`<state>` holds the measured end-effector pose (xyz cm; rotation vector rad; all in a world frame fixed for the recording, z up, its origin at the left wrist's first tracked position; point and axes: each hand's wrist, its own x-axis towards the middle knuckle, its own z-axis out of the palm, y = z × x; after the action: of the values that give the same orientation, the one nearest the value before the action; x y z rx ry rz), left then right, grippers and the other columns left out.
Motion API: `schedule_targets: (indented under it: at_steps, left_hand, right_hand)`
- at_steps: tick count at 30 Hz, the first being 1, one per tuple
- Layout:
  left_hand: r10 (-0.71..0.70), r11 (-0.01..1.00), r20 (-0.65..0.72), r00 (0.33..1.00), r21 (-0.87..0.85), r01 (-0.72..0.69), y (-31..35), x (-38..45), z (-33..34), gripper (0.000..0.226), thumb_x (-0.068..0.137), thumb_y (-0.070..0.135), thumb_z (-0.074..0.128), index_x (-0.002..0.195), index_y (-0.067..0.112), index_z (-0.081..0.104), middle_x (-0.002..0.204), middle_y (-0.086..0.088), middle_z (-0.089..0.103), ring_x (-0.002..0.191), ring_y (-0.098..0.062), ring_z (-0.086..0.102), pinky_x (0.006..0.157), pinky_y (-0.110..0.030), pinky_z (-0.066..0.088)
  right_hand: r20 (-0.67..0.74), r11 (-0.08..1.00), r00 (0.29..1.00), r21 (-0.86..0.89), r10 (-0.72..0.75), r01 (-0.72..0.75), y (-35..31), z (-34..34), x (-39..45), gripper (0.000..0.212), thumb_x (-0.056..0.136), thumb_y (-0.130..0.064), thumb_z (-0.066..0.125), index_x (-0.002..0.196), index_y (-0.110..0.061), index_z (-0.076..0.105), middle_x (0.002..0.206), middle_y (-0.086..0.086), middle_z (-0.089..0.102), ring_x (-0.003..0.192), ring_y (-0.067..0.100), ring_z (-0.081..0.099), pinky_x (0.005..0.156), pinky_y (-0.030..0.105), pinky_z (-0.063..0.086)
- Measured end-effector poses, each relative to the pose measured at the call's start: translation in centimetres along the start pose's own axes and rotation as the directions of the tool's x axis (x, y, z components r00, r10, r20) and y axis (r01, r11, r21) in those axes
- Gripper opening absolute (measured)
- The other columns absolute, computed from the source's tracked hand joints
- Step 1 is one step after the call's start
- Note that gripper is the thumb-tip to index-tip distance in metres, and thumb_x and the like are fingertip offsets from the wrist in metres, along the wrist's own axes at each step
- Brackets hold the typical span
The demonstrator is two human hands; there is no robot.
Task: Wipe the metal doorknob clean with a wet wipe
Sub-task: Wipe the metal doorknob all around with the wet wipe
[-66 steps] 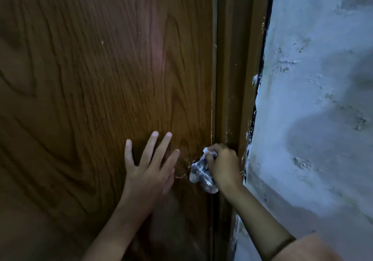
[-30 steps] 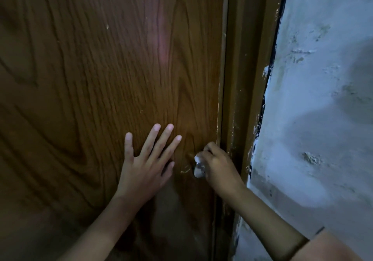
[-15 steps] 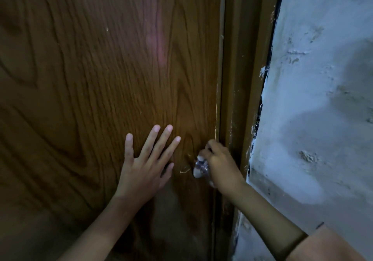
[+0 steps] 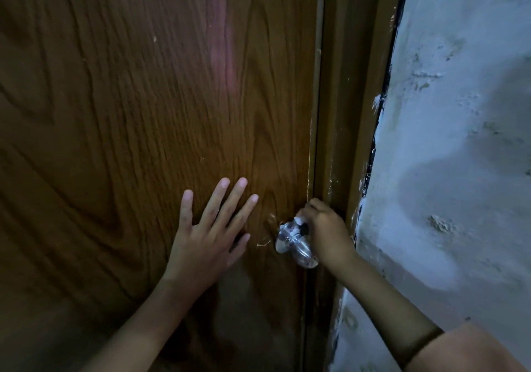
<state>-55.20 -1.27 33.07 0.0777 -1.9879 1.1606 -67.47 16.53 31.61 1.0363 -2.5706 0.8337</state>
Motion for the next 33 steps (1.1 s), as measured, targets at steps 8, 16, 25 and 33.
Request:
schedule_targets:
  at_steps: [8,16,25,33]
  left_hand:
    - [-0.009,0.999,-0.013,1.0,-0.034,0.009,0.1,0.1,0.0,0.063,0.088,0.05,0.031,0.143,0.02,0.026,0.151,-0.006,0.013,0.136,-0.028,0.021,0.108,-0.058,0.009]
    - [-0.017,0.999,-0.003,1.0,-0.051,0.016,0.1,0.1,0.0,0.063,0.087,0.049,0.032,0.142,0.019,0.029,0.149,-0.009,0.026,0.136,-0.028,0.023,0.107,-0.057,0.01]
    - [-0.018,0.998,-0.007,1.0,-0.06,0.017,0.2,0.2,-0.1,0.063,0.087,0.049,0.032,0.142,0.019,0.029,0.148,-0.01,0.025,0.135,-0.029,0.024,0.104,-0.057,0.018]
    - [-0.018,0.998,-0.011,1.0,-0.063,0.018,0.2,0.0,0.0,0.064,0.087,0.049,0.031,0.143,0.018,0.027,0.15,-0.011,0.02,0.135,-0.03,0.024,0.104,-0.058,0.018]
  right_hand:
    - [-0.022,0.99,0.999,0.131,0.049,-0.045,-0.2,-0.1,-0.3,0.02,0.082,0.003,0.05,0.093,-0.002,0.065,0.1,0.012,0.06,0.088,0.026,0.059,0.078,0.035,0.049]
    - [-0.006,0.985,0.996,0.149,0.093,-0.091,0.3,-0.9,-0.1,0.021,0.087,-0.001,0.049,0.097,-0.001,0.067,0.105,0.014,0.064,0.094,0.028,0.061,0.083,0.035,0.048]
    - [0.105,0.999,0.993,0.021,0.046,-0.049,0.9,-0.6,-0.3,0.025,0.083,0.003,0.052,0.104,-0.005,0.064,0.11,0.011,0.059,0.098,0.03,0.06,0.081,0.032,0.046]
    - [0.177,0.998,0.983,0.043,0.043,-0.051,1.1,-0.8,0.0,0.031,0.08,0.006,0.053,0.105,-0.007,0.064,0.113,0.011,0.058,0.101,0.029,0.058,0.085,0.033,0.047]
